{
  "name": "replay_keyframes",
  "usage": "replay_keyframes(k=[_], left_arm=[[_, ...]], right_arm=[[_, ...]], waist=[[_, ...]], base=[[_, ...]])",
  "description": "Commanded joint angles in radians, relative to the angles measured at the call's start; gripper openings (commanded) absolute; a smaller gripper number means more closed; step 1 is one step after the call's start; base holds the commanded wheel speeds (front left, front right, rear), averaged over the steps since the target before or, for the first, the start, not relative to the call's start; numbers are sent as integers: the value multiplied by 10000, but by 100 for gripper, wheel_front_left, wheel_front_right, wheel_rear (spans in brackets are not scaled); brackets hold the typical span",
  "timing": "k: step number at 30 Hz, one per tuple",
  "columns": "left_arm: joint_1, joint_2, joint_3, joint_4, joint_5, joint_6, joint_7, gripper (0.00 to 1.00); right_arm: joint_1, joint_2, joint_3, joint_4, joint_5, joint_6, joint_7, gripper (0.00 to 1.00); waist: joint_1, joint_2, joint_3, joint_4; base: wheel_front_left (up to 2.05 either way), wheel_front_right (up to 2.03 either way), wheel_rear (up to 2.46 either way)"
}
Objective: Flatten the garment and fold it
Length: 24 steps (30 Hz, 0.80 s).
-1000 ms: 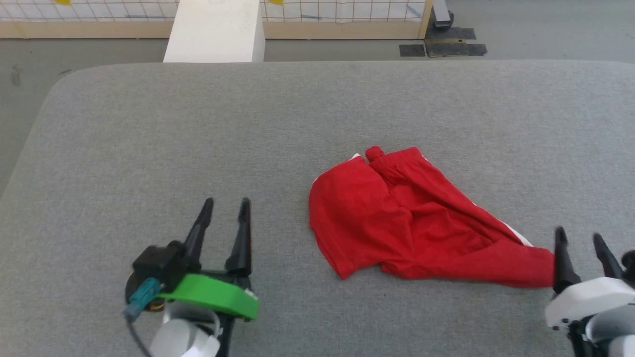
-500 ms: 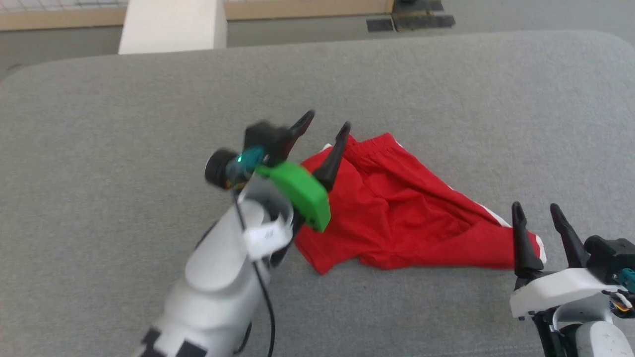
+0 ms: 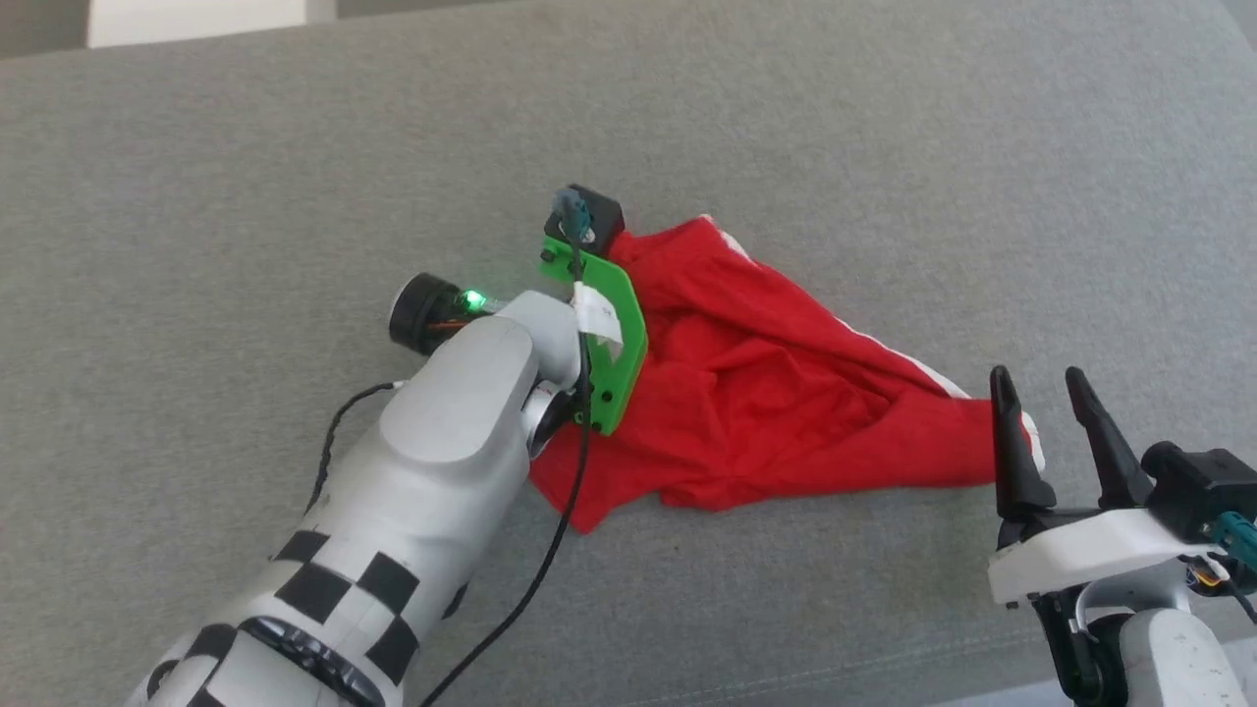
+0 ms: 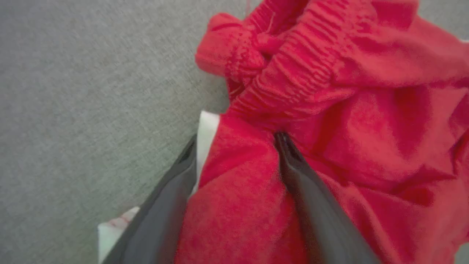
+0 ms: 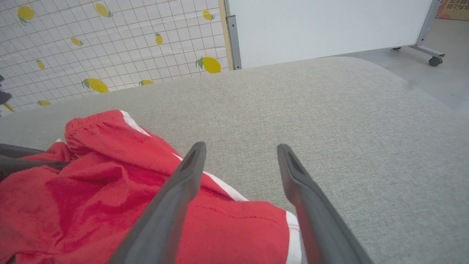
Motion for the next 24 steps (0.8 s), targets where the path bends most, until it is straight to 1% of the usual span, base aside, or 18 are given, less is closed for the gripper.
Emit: replay_keyframes(k=[1,2,5,6,7,8,9,11,14,18,20,24], left_arm=[[-178,17,-160,244,-56,34,531,100],[-219,17,-277,412,-98,0,1026,100],[-256,17,-413,498,-352,-103,1794,100],[-264,17,-480,476,-389,-110,1942,64],[-291,17,-545,438,-341,-92,1921,12],[-321,17,-556,383,-277,17,1721,0],[-330,30,-546,324,-224,105,1465,0],[-324,107,-429,146,-104,419,607,0],[-114,204,-5,-117,-178,937,-788,0],[514,444,623,-498,-514,1347,-2251,0],[977,651,947,-733,-720,1538,-2816,0],[2110,1207,1459,-1292,-1067,1946,-3457,0]], right_arm=[[-169,1,24,25,94,-15,-99,100],[-185,1,29,50,121,-15,-135,100],[-225,1,32,114,162,-15,-215,100],[-237,1,10,149,168,-15,-243,100],[-249,1,-12,179,171,-15,-262,100],[-265,1,-30,211,193,-15,-283,100],[-280,1,-32,236,201,-15,-296,100],[-324,1,-37,299,198,-15,-333,100],[-336,1,-140,347,137,-15,-369,100],[-237,1,-306,328,14,-15,-324,100],[-162,1,-384,290,-25,-15,-281,100],[28,1,-510,156,-120,-15,-134,100]], waist=[[-1,-1,293,-251],[-1,-1,317,-261],[-1,-1,366,-251],[-1,-1,365,-216],[-1,-1,354,-179],[-1,-1,329,-125],[-1,-1,295,-80],[-1,-1,204,32],[-1,-1,-9,290],[-1,-1,-379,709],[-1,-1,-567,943],[-1,-1,-909,1413]], base=[[0,0,0],[0,0,0],[0,0,0],[0,0,0],[0,0,0],[0,0,0],[0,0,0],[0,0,0],[0,0,0],[0,0,0],[0,0,0],[0,0,0]])
